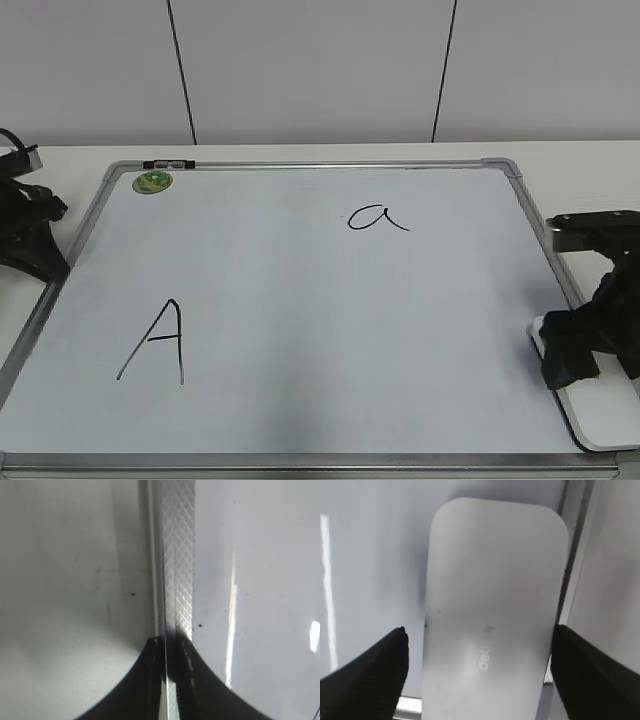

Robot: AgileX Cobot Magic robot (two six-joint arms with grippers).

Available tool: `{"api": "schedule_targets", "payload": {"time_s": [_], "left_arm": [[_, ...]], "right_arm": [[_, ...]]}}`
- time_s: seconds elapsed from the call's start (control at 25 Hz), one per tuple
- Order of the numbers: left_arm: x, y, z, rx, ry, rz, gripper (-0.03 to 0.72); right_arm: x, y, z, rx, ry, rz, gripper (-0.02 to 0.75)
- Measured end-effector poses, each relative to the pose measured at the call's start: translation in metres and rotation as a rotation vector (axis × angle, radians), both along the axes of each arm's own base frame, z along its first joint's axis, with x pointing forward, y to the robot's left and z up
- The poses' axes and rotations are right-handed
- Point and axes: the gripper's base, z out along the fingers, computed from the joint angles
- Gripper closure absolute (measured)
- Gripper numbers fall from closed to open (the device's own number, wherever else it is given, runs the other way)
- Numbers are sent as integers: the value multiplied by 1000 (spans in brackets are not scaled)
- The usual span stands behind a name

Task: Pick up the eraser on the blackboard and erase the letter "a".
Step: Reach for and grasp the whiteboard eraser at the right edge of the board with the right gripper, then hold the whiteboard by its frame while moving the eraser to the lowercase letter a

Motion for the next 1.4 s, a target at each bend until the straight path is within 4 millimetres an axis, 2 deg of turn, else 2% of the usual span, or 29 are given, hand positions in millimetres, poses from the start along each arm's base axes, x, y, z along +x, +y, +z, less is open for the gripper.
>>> {"api": "schedule_targets", "payload": {"time_s": [0.32, 0.52, 0.8, 1.12, 1.4], "left_arm": [[0, 0, 0, 0, 0, 0, 653], [0, 0, 0, 0, 0, 0, 653], [0, 0, 0, 0, 0, 0, 653], [0, 0, 0, 0, 0, 0, 653], [0, 0, 0, 0, 0, 0, 653]], "right_arm": [[6, 0, -9, -5, -8, -13, 92], [6, -1, -9, -21, -14, -8, 169], [6, -1, -9, -20, -11, -18, 195], [9, -1, -7, -23, 3, -17, 197], [17, 0, 4, -28, 8, -11, 199]]}}
